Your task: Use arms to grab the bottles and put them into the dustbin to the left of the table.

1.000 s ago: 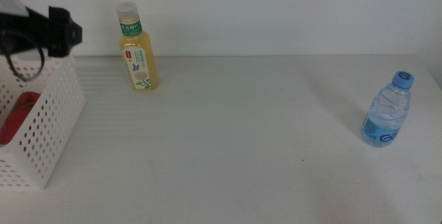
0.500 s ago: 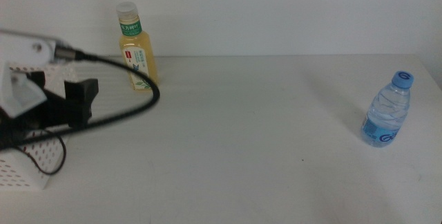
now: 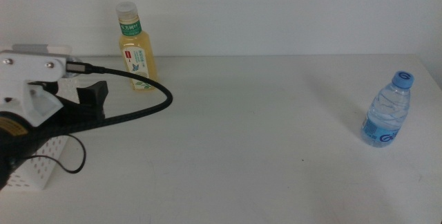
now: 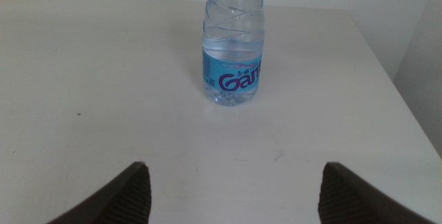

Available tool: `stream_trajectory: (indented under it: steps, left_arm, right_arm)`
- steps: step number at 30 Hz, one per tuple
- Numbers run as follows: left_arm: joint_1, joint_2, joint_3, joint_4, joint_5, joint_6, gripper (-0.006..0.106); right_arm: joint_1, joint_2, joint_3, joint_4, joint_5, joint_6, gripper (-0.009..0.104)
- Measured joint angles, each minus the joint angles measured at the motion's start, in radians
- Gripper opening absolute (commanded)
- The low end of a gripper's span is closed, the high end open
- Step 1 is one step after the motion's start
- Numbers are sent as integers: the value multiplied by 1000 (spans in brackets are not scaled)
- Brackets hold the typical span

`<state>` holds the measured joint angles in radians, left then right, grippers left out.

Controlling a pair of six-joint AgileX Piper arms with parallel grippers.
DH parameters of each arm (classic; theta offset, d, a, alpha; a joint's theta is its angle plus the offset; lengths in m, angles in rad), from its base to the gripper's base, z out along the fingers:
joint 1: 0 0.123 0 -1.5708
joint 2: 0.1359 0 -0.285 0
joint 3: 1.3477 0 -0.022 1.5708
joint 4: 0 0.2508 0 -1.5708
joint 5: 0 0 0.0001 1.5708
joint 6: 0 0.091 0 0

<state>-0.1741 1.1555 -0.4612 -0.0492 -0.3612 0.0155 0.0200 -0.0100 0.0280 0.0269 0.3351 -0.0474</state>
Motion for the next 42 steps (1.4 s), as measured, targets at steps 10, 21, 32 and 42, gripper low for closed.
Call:
stream_trajectory:
  steps: [10,21,32,42]
  left_arm:
    - [0,254,-122,39,-116,-21,90]
    - [0,580,-324,49,-247,-25,90]
    - [5,835,-554,44,-280,-26,90]
    - [37,958,-694,36,-281,-34,90]
  right_arm:
    - [0,0,0,0,0,0,63]
    - [0,0,0,0,0,0,63]
    - [0,0,0,0,0,0,63]
    - [0,0,0,0,0,0,63]
